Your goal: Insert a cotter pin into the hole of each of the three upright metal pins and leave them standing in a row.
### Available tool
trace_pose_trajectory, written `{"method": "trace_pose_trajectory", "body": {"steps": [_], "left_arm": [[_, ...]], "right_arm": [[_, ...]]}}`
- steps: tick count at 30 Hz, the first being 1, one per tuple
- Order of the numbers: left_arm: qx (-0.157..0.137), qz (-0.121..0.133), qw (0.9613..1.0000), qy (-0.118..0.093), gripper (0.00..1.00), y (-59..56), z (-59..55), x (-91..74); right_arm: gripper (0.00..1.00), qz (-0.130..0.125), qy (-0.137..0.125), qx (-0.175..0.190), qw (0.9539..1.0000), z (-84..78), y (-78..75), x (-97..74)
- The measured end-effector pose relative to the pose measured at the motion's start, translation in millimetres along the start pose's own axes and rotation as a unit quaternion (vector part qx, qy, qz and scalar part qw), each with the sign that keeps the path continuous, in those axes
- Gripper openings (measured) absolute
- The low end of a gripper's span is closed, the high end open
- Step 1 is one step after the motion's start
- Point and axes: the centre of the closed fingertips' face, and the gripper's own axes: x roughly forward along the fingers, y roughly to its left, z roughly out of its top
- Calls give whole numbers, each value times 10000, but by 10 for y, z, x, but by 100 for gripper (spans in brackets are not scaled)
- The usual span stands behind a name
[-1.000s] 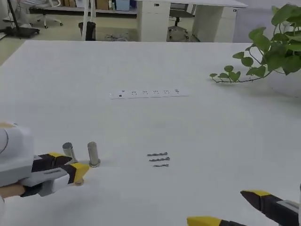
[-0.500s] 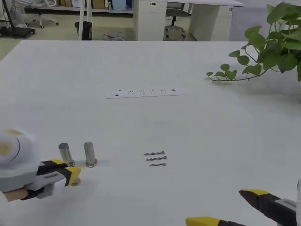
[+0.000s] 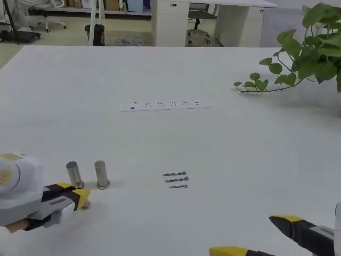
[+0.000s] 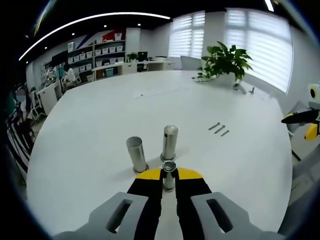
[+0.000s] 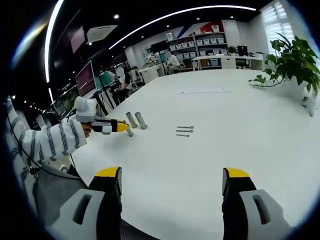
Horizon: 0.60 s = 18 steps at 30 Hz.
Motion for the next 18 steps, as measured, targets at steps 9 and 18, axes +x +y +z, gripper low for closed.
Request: {"method": "trace_pose_trajectory", "body": {"steps": [9, 18], "left_arm": [[-107, 211, 9997, 36, 5, -10, -8, -85], [29, 367, 9992, -152, 5, -164, 52, -259]], "right_arm": [[81, 47, -36, -28, 10000, 16, 37, -4], [81, 73, -68, -65, 9999, 36, 46, -11]]}}
